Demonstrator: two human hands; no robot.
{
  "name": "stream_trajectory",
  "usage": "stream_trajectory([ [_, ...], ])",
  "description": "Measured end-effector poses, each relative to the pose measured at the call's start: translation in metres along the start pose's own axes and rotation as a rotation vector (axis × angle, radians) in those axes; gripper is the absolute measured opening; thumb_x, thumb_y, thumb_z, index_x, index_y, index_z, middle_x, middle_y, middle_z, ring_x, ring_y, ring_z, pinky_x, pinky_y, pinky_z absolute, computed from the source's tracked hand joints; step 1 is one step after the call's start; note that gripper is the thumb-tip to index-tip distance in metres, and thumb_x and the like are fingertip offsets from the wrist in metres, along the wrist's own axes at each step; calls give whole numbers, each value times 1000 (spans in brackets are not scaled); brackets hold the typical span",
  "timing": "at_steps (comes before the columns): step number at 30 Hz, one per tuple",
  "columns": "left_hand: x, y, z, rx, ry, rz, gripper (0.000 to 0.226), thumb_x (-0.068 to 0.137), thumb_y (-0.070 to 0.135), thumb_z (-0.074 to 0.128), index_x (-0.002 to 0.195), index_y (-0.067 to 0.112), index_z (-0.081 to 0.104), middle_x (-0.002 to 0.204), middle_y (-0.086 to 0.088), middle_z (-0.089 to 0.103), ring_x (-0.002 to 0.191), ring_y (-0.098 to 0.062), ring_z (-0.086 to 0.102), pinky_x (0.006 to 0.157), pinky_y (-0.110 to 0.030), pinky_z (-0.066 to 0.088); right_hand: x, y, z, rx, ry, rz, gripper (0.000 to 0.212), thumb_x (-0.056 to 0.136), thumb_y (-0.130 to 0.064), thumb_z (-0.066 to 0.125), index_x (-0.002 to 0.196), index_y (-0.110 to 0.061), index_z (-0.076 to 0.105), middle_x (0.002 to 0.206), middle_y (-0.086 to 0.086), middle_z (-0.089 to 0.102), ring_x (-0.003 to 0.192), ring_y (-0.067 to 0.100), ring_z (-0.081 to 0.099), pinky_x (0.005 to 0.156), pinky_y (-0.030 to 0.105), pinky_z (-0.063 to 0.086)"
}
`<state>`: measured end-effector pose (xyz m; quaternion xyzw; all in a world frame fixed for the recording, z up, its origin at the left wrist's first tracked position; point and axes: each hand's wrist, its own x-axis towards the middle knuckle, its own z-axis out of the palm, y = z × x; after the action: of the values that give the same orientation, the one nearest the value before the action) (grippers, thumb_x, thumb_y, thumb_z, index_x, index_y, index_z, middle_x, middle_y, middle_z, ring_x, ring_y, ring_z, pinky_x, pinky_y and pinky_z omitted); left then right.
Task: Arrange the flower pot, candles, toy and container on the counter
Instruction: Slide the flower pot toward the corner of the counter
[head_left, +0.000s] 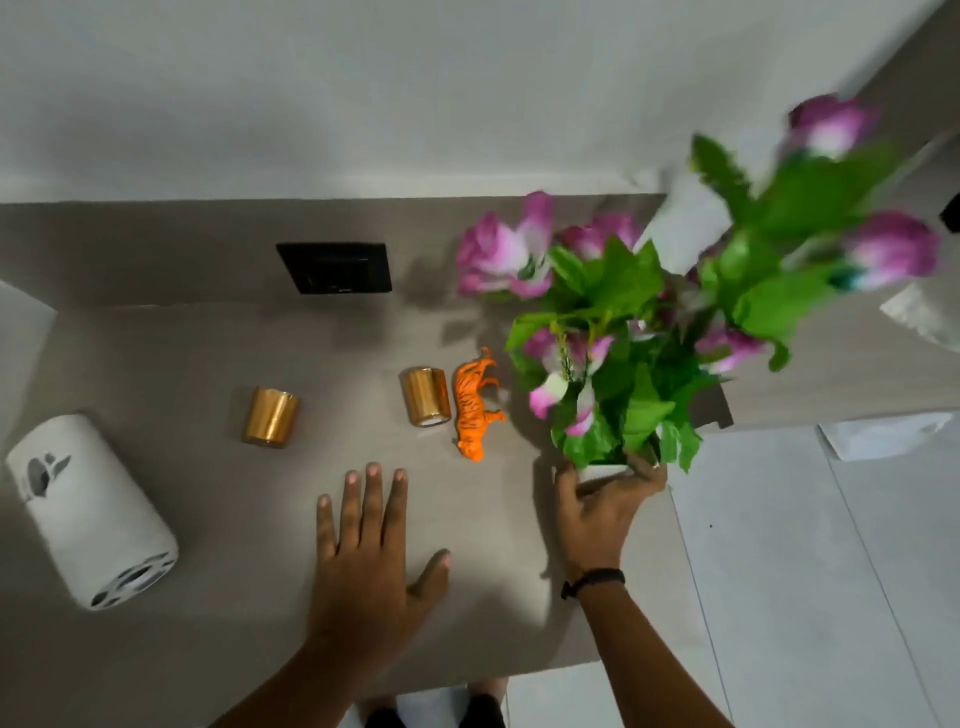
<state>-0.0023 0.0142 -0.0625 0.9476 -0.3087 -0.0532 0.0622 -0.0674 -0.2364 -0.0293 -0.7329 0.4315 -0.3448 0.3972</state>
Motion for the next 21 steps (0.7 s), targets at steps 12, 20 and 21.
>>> stream_trajectory([
  [12, 3, 4, -6, 11, 26, -5, 107, 89, 74, 50, 171, 8, 30, 180, -23, 26, 167, -47, 23, 132, -73, 17, 75, -9, 49, 144, -81, 161, 87, 73, -25, 85, 138, -7, 31, 134, 21, 53, 120, 34, 62, 100, 39, 58],
  [20, 2, 1, 0, 10, 46, 9, 106, 93, 77, 46, 172, 10, 27, 182, -21, 21, 169, -44, 17, 135, -69, 11, 105, 3, 72, 111, -17, 48, 90, 75, -5, 80, 144, -20, 24, 126, -16, 51, 109, -19, 59, 87, 5, 50],
  [21, 2, 1, 1, 4, 45, 10, 106, 93, 78, 44, 173, 10, 25, 182, -20, 20, 170, -43, 15, 135, -68, 9, 106, 6, 73, 89, -6, 58, 91, 76, -6, 79, 147, -11, 23, 127, -15, 51, 109, -18, 58, 90, 9, 52],
])
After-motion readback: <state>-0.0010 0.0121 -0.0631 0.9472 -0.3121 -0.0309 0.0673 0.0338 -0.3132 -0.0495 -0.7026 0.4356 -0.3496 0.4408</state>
